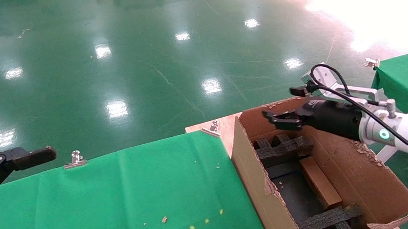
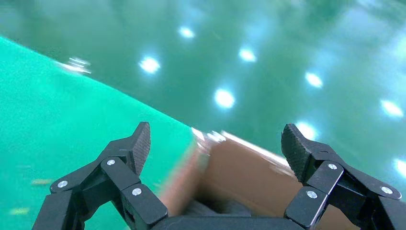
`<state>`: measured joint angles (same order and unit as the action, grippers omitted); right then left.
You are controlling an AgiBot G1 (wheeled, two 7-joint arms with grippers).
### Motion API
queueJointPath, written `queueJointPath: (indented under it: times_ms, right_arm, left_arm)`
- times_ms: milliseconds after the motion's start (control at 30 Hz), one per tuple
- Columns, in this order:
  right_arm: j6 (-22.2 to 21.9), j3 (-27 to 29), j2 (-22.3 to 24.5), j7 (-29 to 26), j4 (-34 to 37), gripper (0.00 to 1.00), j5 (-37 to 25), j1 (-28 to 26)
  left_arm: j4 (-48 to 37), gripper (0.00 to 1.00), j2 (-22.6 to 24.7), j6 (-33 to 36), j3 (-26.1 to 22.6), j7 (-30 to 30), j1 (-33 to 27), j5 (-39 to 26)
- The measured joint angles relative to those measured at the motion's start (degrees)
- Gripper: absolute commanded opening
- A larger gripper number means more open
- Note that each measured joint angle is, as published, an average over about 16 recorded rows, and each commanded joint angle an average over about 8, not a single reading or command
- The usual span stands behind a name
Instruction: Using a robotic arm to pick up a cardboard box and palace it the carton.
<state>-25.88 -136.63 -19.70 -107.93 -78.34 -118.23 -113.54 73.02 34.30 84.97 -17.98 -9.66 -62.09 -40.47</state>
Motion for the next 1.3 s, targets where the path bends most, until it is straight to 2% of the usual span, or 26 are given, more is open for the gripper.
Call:
queueJointPath:
  times_ms: [200,333,467,600,767,1300]
  right_arm:
    - [-11.01,-3.70,1.49,-5.62,0.18,1.00,-8.93,-0.85]
    - [-13.62,-4.55,1.95,-7.03,0.27,1.00,-11.47,-1.20]
    - [-12.98,-3.43,1.88,-6.09,0.35,1.00,-11.30,-0.75]
    - [-8.76,0.28,1.28,-2.90,0.49,1.00,-8.17,0.83]
    - [-1.37,7.54,0.25,3.16,0.74,1.00,-2.92,3.92]
    - [30.47,39.42,-4.14,29.67,1.87,1.00,19.44,17.47]
  left_arm:
    - [0.00,1.00,0.00,-0.01,0.00,0.01,0.00,0.01]
    - [0.00,1.00,-0.01,-0.01,-0.01,0.01,0.01,0.02]
    - [-0.01,1.00,-0.01,-0.02,-0.01,0.01,0.01,0.03]
    - [-0.01,1.00,-0.01,-0.02,-0.02,0.01,0.00,0.03]
    - [-0.02,1.00,-0.01,-0.01,-0.03,0.02,0.00,0.04]
    - [-0.03,1.00,-0.02,-0.02,-0.06,0.04,-0.02,0.05]
